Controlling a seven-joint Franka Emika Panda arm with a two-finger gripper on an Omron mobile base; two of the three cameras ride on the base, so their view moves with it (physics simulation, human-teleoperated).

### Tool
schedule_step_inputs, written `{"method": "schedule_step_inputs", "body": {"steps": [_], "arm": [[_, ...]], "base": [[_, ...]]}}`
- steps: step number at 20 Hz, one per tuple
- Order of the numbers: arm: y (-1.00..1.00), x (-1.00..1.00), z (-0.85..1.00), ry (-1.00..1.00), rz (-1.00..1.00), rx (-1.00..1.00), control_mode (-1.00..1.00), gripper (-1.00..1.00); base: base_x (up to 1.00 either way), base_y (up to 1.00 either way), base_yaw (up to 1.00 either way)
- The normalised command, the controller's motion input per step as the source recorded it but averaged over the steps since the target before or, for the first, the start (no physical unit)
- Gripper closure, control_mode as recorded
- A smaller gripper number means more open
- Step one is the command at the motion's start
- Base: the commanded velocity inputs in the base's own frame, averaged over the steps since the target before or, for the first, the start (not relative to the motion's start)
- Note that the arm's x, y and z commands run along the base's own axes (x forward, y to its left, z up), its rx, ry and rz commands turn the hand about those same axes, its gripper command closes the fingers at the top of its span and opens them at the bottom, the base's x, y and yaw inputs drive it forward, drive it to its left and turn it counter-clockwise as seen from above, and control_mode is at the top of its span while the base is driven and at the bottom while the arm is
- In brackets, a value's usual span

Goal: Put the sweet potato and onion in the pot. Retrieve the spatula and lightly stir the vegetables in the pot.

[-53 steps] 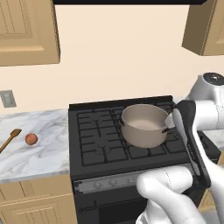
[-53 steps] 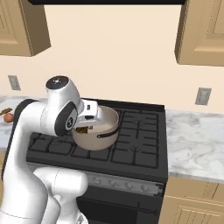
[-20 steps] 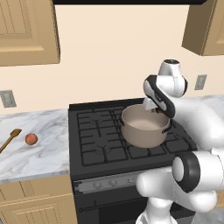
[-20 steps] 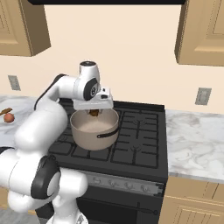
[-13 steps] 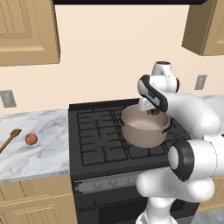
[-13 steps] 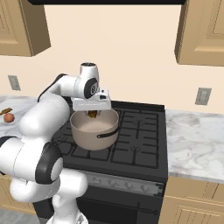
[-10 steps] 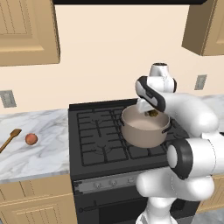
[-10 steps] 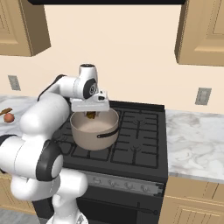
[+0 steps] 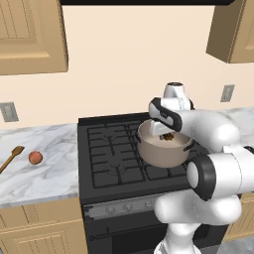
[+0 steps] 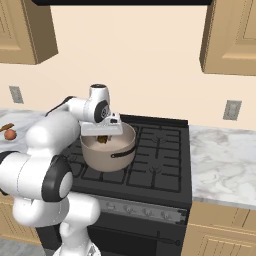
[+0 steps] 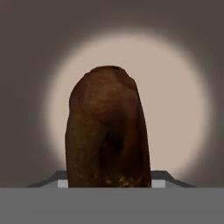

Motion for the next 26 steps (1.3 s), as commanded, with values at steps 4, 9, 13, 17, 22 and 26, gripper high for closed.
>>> {"method": "schedule_step_inputs", "body": {"steps": [4, 9, 13, 17, 22, 26], "arm": [[0.00, 0.00, -0.20, 0.00, 0.00, 0.00, -1.00, 1.00], [0.00, 0.00, -0.08, 0.00, 0.00, 0.00, -1.00, 1.00], [0.00, 0.03, -0.01, 0.00, 0.00, 0.00, -1.00, 1.00], [-0.03, 0.14, 0.00, 0.00, 0.00, 0.00, -1.00, 1.00], [-0.06, 0.20, 0.00, 0.00, 0.00, 0.00, -1.00, 1.00], [0.00, 0.04, 0.00, 0.00, 0.00, 0.00, -1.00, 1.00]], "base": [[0.00, 0.00, 0.00], [0.00, 0.00, 0.00], [0.00, 0.00, 0.00], [0.00, 0.00, 0.00], [0.00, 0.00, 0.00], [0.00, 0.00, 0.00]]}}
